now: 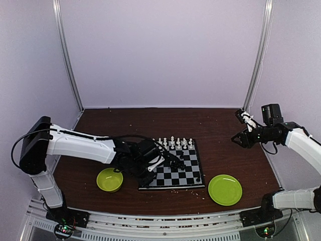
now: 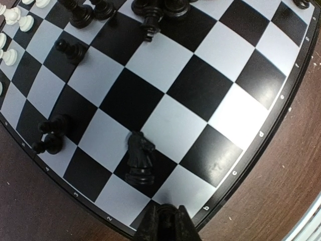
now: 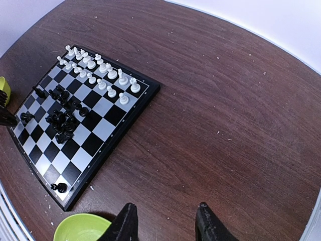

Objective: Set up the chess pieces on the board
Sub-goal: Place the rook at h8.

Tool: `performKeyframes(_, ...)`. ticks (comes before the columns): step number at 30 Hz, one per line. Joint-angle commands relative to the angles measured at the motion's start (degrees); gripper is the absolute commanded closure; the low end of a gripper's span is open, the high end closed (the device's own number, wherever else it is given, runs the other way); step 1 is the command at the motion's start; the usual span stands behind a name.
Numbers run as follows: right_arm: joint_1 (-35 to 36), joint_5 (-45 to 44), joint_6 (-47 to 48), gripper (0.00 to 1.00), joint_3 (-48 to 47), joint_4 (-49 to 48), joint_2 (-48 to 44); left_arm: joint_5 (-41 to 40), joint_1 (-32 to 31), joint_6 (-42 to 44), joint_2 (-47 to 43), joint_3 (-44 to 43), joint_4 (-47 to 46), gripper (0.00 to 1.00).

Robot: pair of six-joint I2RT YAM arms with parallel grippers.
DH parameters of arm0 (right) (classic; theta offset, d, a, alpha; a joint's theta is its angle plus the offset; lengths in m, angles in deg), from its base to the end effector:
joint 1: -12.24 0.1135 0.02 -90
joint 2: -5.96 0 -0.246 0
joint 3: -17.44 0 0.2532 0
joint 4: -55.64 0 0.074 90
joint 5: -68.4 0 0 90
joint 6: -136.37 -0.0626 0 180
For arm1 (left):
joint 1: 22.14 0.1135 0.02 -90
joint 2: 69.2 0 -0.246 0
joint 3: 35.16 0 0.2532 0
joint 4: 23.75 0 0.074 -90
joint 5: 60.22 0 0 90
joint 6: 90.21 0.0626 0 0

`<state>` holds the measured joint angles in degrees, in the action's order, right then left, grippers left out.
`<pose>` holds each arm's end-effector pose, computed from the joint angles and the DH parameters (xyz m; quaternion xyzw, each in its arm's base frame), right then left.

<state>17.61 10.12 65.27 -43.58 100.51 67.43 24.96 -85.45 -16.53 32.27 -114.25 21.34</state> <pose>0.2410 0.0557 0.2372 -0.2886 0.8480 0.2079 0.3929 0.1643 -0.3151 0.1322 0.3831 0.9019 -0.0933 0.1763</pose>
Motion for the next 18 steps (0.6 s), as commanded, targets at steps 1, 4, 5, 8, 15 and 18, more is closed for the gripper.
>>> performKeyframes(1, 0.08, 0.79, 0.35, 0.62, -1.38, 0.31, -0.22, -1.46, 0.47, -1.15, 0.61, -0.79, -0.56, 0.92)
performKeyframes(4, 0.08, 0.84, 0.44, 0.62, -1.35, 0.37, -0.05, -1.42, 0.47, -1.33, 0.2, -0.31, -0.46, 0.92)
performKeyframes(5, 0.08, 0.87, 0.44, 0.62, -1.41, 0.41, 0.03, -1.42, 0.54, -1.41, 0.07, -0.13, -0.44, 0.92)
performKeyframes(8, 0.08, 0.97, 0.48, 0.62, -1.49, 0.49, 0.22, -1.22, 0.62, -1.73, -0.25, 0.37, -0.35, 0.92)
performKeyframes(15, 0.08, 1.05, 0.62, 0.62, -1.52, 0.48, 0.51, -0.98, 0.72, -2.62, -1.33, 2.33, -0.51, 0.92)
performKeyframes(18, 0.08, 1.06, 0.62, 0.62, -1.64, 0.56, 0.79, -1.03, 0.73, -2.84, -1.54, 2.94, -0.7, 0.93)
